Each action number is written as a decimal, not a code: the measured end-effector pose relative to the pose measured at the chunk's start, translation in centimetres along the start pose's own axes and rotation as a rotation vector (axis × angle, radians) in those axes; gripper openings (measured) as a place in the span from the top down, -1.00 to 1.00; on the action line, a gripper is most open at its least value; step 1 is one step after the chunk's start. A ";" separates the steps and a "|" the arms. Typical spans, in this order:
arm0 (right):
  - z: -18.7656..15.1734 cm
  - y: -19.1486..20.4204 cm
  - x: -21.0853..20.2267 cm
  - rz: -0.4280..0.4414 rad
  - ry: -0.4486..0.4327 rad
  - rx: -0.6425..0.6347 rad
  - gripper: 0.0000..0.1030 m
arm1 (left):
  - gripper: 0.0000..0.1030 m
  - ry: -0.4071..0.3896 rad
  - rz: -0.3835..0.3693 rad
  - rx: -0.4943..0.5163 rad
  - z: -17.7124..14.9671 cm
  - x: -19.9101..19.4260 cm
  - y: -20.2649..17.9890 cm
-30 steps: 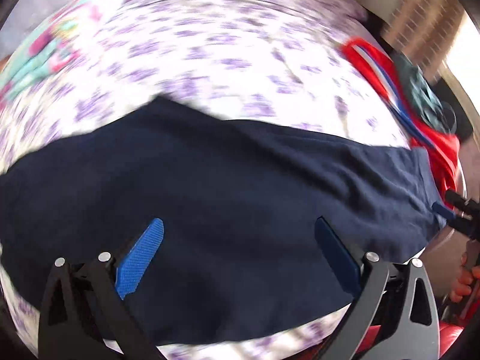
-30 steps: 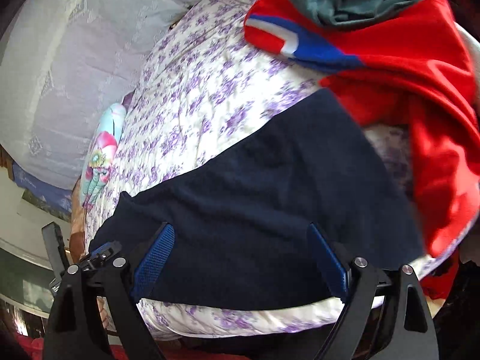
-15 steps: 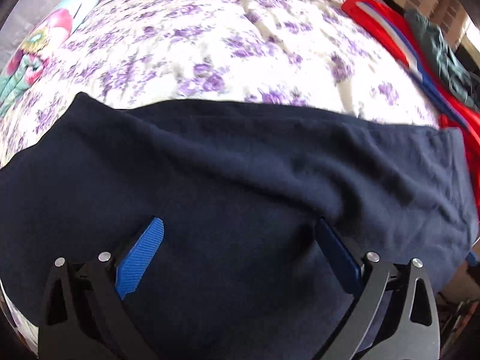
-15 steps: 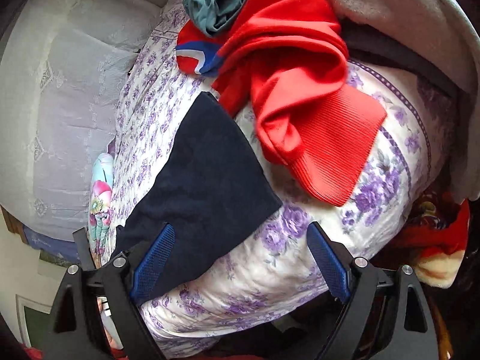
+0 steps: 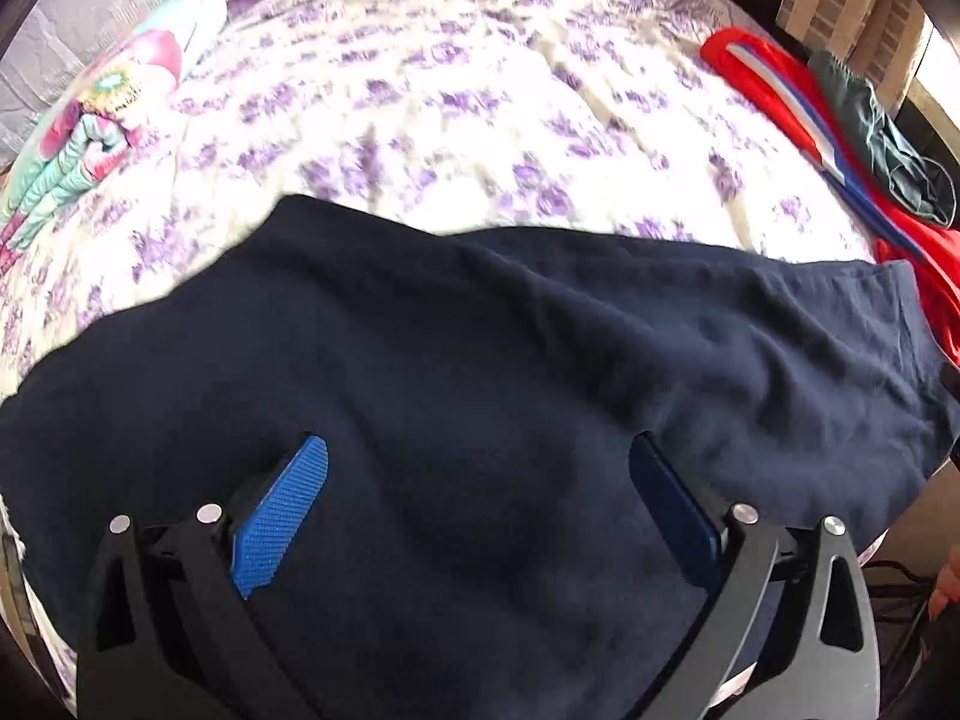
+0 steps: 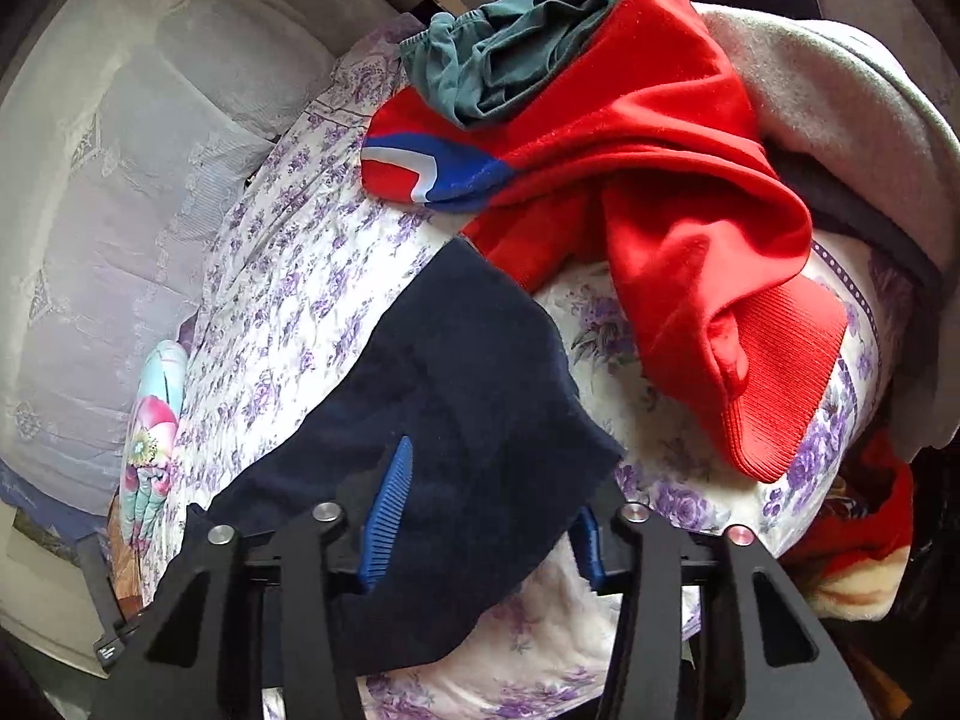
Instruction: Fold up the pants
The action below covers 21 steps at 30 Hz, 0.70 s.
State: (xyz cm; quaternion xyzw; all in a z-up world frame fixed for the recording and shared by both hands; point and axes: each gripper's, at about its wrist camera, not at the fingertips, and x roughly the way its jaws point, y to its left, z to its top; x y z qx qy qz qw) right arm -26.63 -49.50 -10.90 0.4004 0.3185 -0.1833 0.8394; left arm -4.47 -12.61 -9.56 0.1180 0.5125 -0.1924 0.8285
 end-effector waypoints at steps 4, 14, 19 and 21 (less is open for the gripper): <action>0.1 0.6 -0.8 -0.007 -0.041 0.096 0.65 | -0.91 0.080 0.054 -0.075 -0.8 0.9 4.8; -5.2 24.2 0.4 0.147 -0.036 -0.648 0.66 | -0.91 -0.051 0.051 -0.485 -8.3 -7.9 22.0; -16.8 29.8 6.9 0.186 0.220 -1.063 0.66 | -0.91 -0.044 0.083 -0.591 -11.7 -9.8 26.2; -20.4 29.3 8.7 0.135 0.276 -1.162 0.65 | -0.91 -0.027 0.094 -0.608 -12.8 -9.6 26.7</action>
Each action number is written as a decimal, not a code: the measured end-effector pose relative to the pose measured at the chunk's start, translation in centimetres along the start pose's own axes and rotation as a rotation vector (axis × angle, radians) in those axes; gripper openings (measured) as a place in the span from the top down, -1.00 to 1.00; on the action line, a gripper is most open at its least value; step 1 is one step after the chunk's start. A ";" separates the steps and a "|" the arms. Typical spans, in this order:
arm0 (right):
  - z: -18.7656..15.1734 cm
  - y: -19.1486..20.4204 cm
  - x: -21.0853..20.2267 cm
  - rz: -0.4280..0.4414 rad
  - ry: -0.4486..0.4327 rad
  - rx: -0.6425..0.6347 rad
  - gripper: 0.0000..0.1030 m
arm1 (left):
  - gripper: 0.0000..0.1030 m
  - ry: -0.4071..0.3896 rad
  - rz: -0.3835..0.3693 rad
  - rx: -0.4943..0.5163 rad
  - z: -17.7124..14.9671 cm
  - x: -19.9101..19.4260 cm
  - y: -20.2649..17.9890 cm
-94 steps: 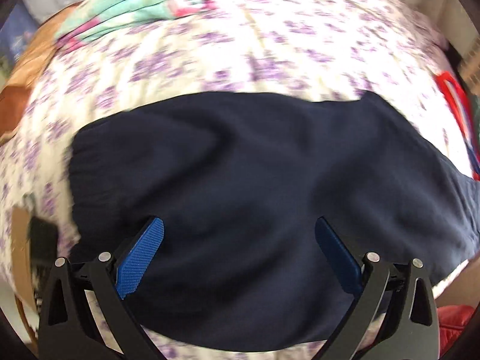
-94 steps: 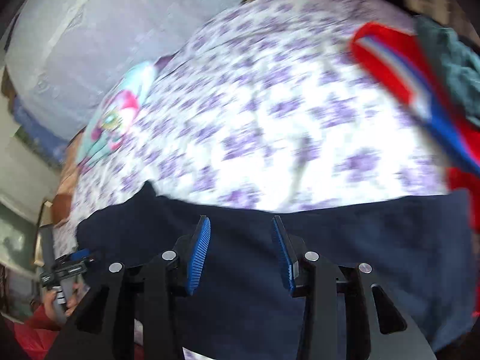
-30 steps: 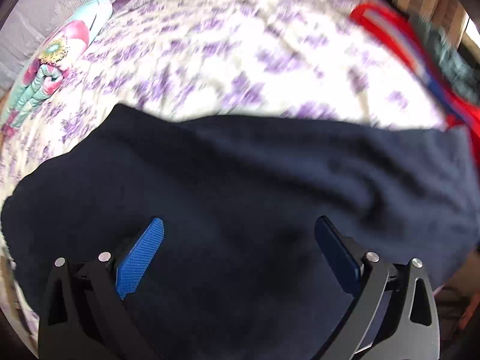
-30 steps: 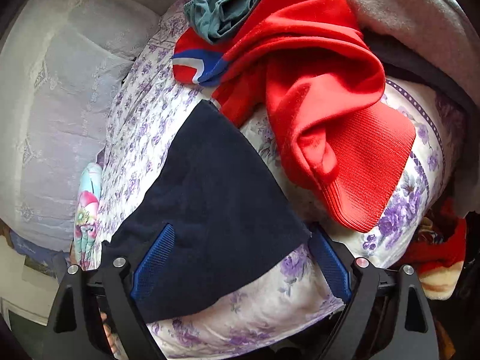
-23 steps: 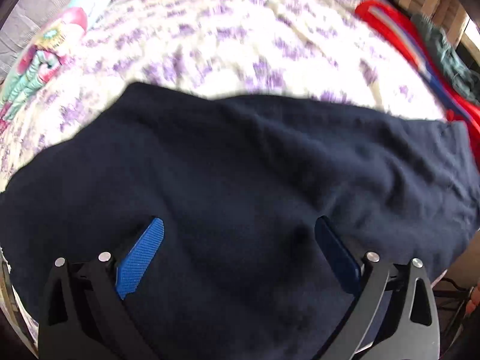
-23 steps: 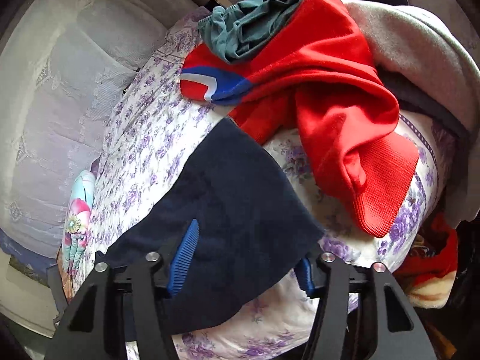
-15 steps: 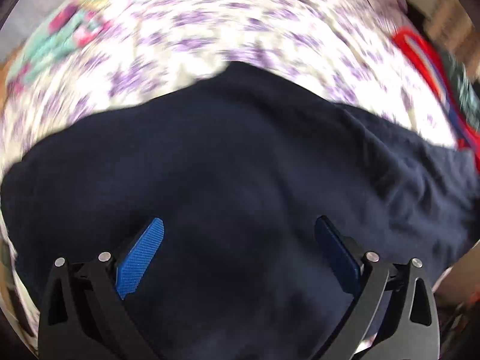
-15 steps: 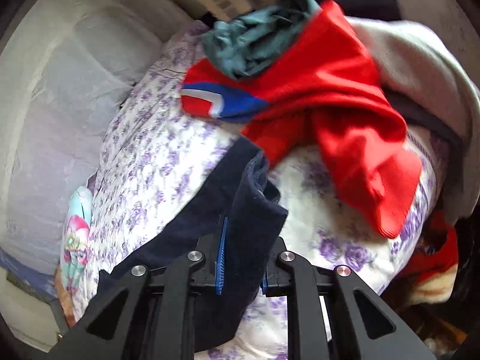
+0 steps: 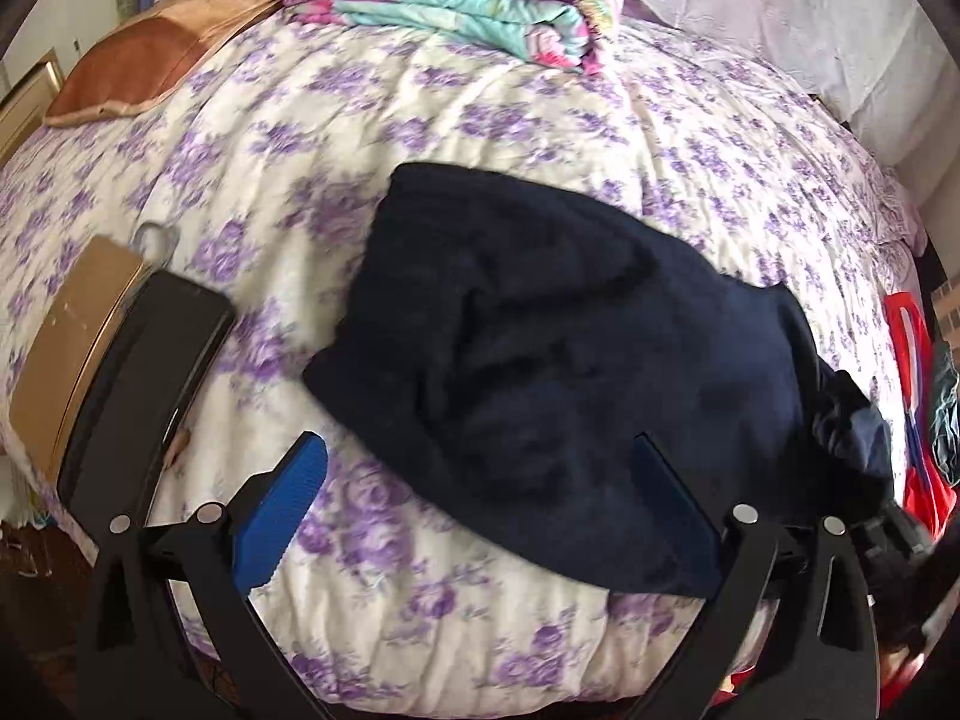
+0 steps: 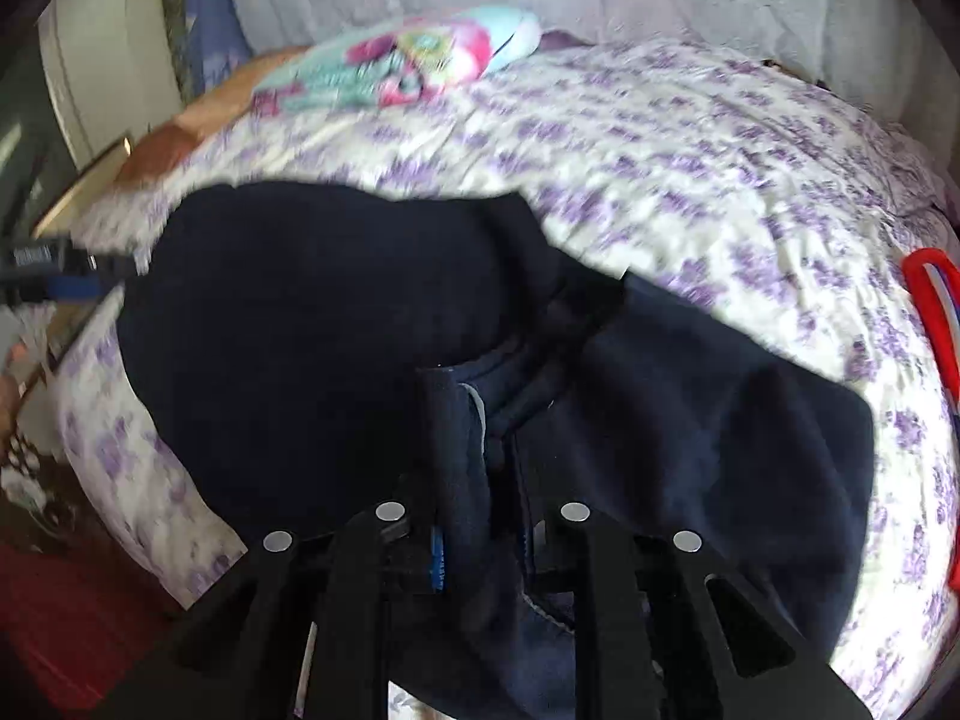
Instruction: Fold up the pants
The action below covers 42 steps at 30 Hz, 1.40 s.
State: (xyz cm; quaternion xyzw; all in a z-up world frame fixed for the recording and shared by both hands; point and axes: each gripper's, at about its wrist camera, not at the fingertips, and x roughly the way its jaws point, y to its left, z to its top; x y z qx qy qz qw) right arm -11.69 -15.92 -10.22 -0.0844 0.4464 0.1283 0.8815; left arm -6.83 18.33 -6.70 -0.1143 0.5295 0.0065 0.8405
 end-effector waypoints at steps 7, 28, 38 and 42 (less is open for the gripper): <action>1.4 0.4 -2.7 -0.003 -0.074 -0.051 0.65 | -0.91 0.045 -0.006 -0.027 -1.4 1.0 0.8; 5.3 -7.6 3.3 -0.110 0.118 0.247 -0.29 | -0.91 0.095 -0.017 -0.111 -2.5 2.9 3.1; 4.4 -7.2 -2.7 -0.037 -0.028 0.275 -0.52 | -0.91 0.103 -0.033 -0.141 -2.4 3.0 3.8; 2.0 -4.1 1.2 -0.020 0.139 0.172 -0.70 | -0.91 0.103 -0.067 -0.196 -1.9 3.4 5.0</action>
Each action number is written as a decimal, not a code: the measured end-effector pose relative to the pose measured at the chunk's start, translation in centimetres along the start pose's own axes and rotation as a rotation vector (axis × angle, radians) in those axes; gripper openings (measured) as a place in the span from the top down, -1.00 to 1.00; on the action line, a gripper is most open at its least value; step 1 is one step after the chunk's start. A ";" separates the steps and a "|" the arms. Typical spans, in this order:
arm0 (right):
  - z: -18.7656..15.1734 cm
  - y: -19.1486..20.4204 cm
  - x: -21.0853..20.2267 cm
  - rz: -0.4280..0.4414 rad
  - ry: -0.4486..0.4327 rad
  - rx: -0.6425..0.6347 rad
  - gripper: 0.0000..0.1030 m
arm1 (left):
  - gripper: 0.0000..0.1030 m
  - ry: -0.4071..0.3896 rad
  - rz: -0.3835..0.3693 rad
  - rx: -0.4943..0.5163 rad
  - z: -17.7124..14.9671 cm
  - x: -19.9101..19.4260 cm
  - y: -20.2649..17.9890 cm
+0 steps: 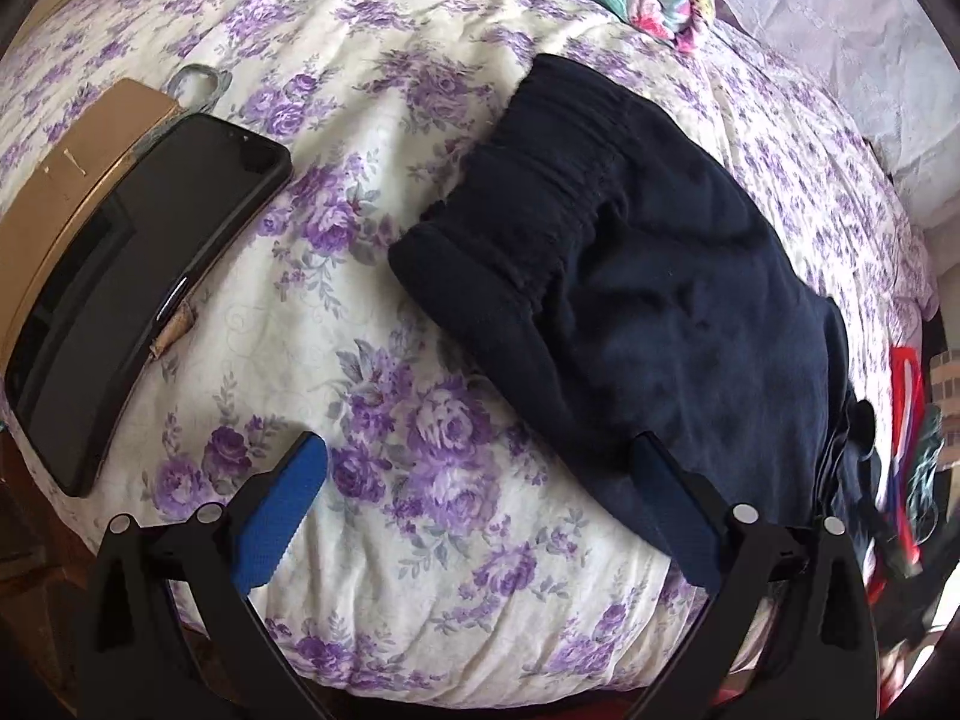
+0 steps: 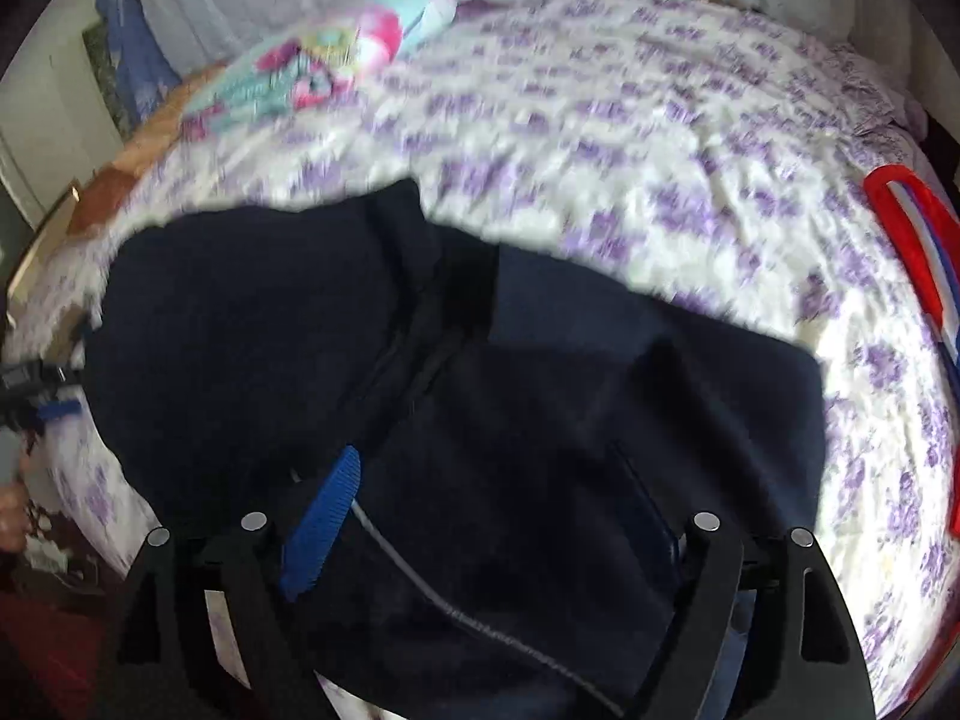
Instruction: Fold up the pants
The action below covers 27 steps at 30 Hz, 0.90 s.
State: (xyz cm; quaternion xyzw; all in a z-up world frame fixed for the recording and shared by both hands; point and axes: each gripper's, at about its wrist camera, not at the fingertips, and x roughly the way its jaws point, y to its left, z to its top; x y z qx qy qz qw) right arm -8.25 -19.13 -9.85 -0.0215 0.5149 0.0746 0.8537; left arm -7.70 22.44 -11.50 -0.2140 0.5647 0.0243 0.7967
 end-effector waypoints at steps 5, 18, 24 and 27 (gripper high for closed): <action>-0.7 1.0 1.2 -0.020 -0.041 -0.004 -0.93 | -0.91 -0.012 -0.009 -0.014 1.9 0.9 -0.1; -0.2 1.2 1.3 -0.024 -0.012 -0.004 -0.93 | -0.92 -0.153 0.066 0.124 4.3 3.3 -4.8; -0.3 1.3 1.3 -0.029 -0.020 -0.001 -0.93 | -0.86 -0.186 0.082 0.153 4.1 2.9 -5.1; -0.4 1.3 1.3 -0.034 -0.027 0.001 -0.93 | -0.71 -0.197 0.085 0.148 3.9 2.5 -4.9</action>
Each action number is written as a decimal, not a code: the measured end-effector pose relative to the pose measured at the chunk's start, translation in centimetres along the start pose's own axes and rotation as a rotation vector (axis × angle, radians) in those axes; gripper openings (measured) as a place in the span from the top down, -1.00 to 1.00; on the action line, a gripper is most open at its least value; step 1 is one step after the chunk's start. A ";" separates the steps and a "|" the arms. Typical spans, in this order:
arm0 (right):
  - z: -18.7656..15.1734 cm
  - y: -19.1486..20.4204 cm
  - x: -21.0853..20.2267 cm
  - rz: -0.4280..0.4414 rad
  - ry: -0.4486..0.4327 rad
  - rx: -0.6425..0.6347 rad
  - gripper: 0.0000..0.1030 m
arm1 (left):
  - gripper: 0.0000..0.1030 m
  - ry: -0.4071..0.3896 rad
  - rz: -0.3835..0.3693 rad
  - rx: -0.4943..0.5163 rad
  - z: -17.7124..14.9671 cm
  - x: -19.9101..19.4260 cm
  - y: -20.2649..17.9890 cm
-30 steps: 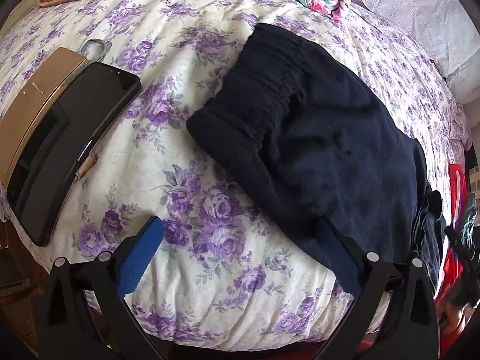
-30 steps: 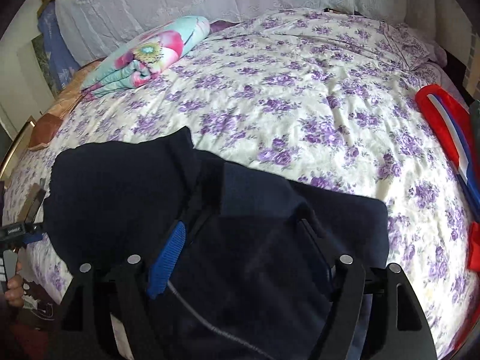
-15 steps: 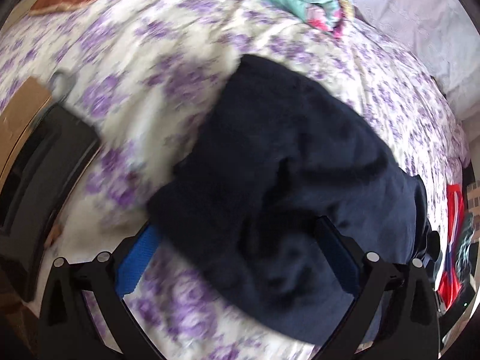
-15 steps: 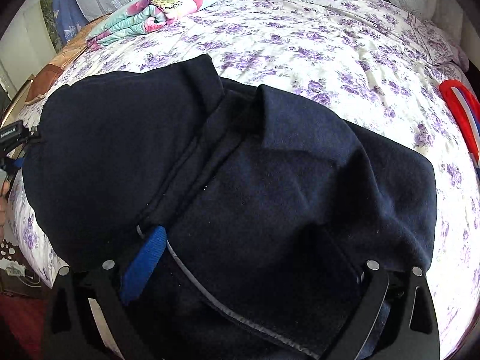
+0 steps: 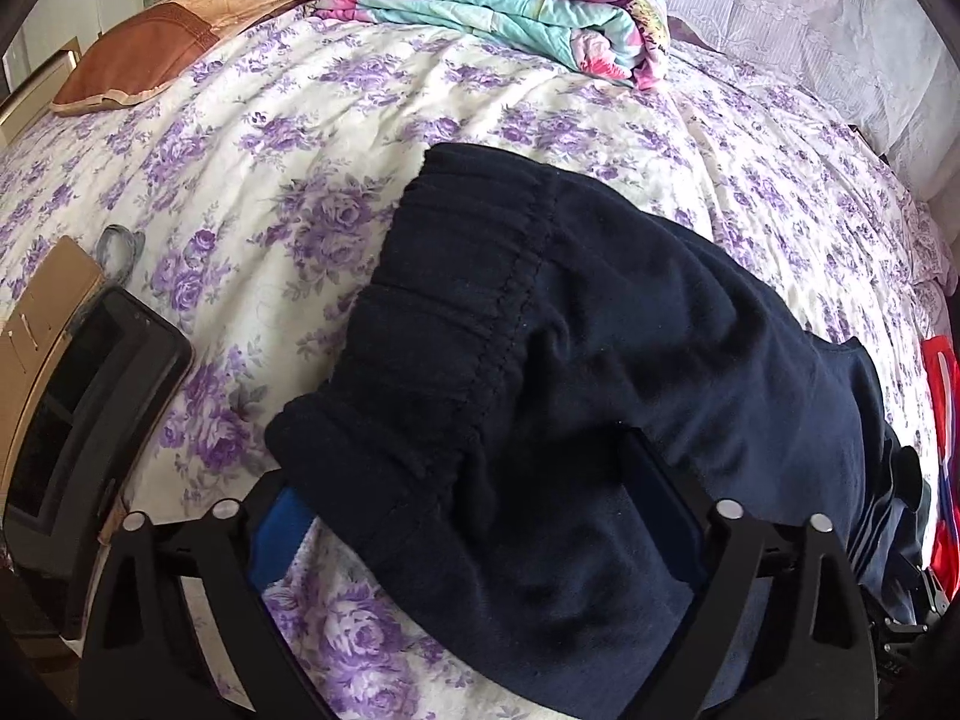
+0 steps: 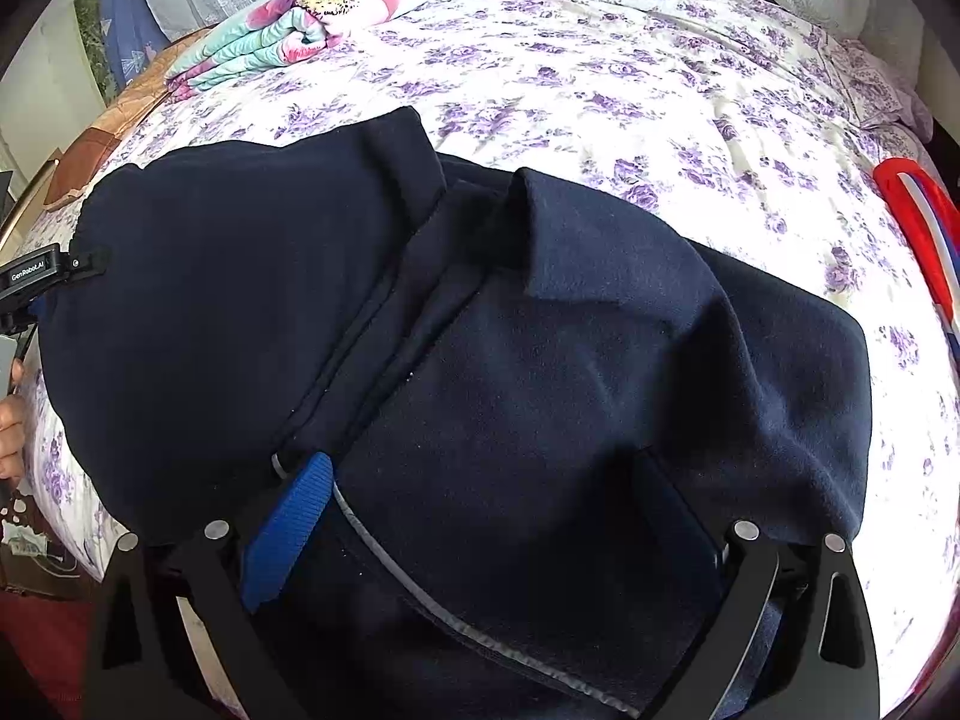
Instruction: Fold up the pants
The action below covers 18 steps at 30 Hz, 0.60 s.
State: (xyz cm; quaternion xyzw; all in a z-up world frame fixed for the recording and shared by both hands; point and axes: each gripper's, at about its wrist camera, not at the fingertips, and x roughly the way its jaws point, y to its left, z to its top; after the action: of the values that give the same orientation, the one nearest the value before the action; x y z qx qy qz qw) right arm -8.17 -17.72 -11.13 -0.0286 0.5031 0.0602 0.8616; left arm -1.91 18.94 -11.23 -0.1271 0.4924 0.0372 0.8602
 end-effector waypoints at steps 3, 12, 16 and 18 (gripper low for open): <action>-0.1 0.0 -0.1 -0.001 -0.005 0.000 -0.93 | -0.56 -0.003 -0.006 -0.019 0.2 -0.3 0.3; 0.9 0.3 -2.7 0.004 -0.048 0.005 -0.93 | -0.32 -0.017 0.021 -0.019 0.0 -1.1 0.5; 1.5 1.5 -3.0 -0.031 -0.069 -0.060 -0.93 | -0.29 -0.011 0.023 -0.021 0.0 -1.3 0.6; 1.8 2.0 -2.3 -0.038 -0.051 -0.069 -0.93 | -0.33 0.002 0.023 -0.021 0.0 -1.2 0.7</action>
State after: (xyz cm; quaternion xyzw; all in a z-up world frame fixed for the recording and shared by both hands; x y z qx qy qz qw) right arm -8.04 -15.77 -8.21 -0.0661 0.4782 0.0619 0.8736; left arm -2.66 19.69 -10.38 -0.1306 0.4944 0.0525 0.8578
